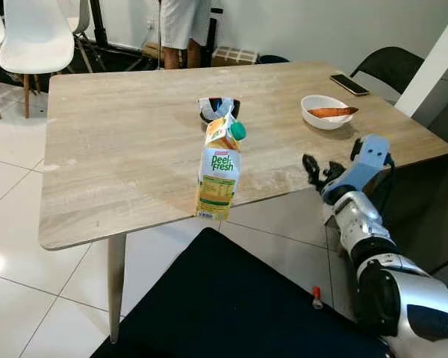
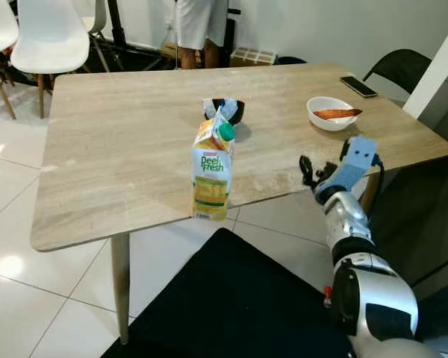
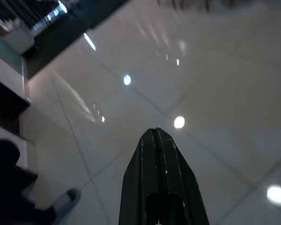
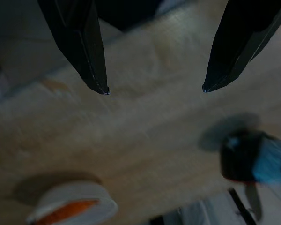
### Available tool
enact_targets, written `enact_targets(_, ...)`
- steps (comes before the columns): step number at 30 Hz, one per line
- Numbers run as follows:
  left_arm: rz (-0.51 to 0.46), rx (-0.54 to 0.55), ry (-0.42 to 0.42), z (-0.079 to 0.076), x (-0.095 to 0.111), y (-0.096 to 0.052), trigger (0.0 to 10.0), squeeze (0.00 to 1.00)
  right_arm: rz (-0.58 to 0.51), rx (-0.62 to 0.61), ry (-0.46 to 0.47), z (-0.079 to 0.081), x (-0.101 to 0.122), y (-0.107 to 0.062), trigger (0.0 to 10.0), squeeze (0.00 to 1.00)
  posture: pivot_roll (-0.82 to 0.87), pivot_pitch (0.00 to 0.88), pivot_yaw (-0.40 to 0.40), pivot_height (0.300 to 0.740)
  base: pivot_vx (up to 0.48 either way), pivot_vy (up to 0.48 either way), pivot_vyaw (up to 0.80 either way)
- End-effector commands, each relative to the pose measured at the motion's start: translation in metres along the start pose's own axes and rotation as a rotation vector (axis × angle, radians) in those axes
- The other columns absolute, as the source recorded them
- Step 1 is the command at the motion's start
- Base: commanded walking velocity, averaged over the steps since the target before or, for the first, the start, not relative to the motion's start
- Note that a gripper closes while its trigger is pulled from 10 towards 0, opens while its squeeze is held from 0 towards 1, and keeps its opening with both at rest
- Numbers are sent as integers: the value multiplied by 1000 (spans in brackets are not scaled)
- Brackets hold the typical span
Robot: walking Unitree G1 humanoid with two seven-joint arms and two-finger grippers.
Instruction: Restocking fridge
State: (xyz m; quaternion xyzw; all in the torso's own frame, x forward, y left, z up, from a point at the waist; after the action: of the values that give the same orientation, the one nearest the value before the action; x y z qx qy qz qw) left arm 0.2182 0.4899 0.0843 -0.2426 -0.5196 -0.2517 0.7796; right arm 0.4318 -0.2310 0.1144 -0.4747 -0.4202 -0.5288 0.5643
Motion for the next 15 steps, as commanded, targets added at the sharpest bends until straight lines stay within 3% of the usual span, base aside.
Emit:
enact_targets(1, 152, -106, -9, -28, -50, -20, 10000, 0, 97, -37, -5, -9, -33, -11, 10000, 0, -30, 27, -102, 740, 0, 0, 0)
enact_targets(2, 152, -106, -9, -28, -50, -20, 10000, 0, 97, -37, -5, -9, -33, -11, 10000, 0, -30, 27, -102, 740, 0, 0, 0)
enact_targets(3, 235, -181, -1, -48, -78, -38, 10000, 0, 153, -41, -18, -10, -53, -18, 10000, 0, -22, 26, -97, 740, 0, 0, 0)
enact_targets(4, 235, -181, -1, -48, -78, -38, 10000, 0, 153, -41, -18, -10, -53, -18, 10000, 0, -22, 26, -97, 740, 0, 0, 0)
enact_targets(6, 308, -261, -4, -71, -104, -58, 10000, 0, 219, -42, -27, -11, -76, -28, 10000, 0, -22, 26, -97, 740, 0, 0, 0)
enact_targets(9, 371, -368, -51, -102, -124, -81, 10000, 0, 315, -11, -48, -5, -107, -42, 10000, 0, -22, 26, -97, 740, 0, 0, 0)
enact_targets(10, 371, -368, -51, -102, -124, -81, 10000, 0, 315, -11, -48, -5, -107, -42, 10000, 0, -22, 26, -97, 740, 0, 0, 0)
enact_targets(11, 403, -435, -73, -121, -132, -94, 10000, 0, 365, 21, -69, 0, -123, -50, 10000, 0, -22, 26, -97, 740, 0, 0, 0)
enact_targets(12, 403, -435, -73, -121, -132, -94, 10000, 0, 365, 21, -69, 0, -123, -50, 10000, 0, -22, 26, -97, 740, 0, 0, 0)
enact_targets(14, 463, -539, -123, -159, -144, -121, 10000, 0, 490, 120, -139, 15, -163, -75, 10000, 0, -18, 32, -96, 740, 0, 0, 0)
enact_targets(15, 477, -559, -139, -170, -146, -128, 10000, 0, 524, 147, -158, 19, -174, -83, 10000, 0, -18, 33, -95, 740, 0, 0, 0)
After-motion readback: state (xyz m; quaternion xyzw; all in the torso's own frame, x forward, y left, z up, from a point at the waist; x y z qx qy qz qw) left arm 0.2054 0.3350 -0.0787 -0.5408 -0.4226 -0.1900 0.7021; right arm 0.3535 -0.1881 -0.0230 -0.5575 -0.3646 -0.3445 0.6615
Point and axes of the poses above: a point about 5 cm out from each wrist's last joint towards the gripper, its own y axis pointing out of the wrist towards the gripper, its own x axis along the axis of the wrist's last joint, z = x × y, the point moved 6 cm from there along y, pointing out of the wrist towards the gripper, and after that the axes turned 7 degrees about -y, right-handed, at the moved point
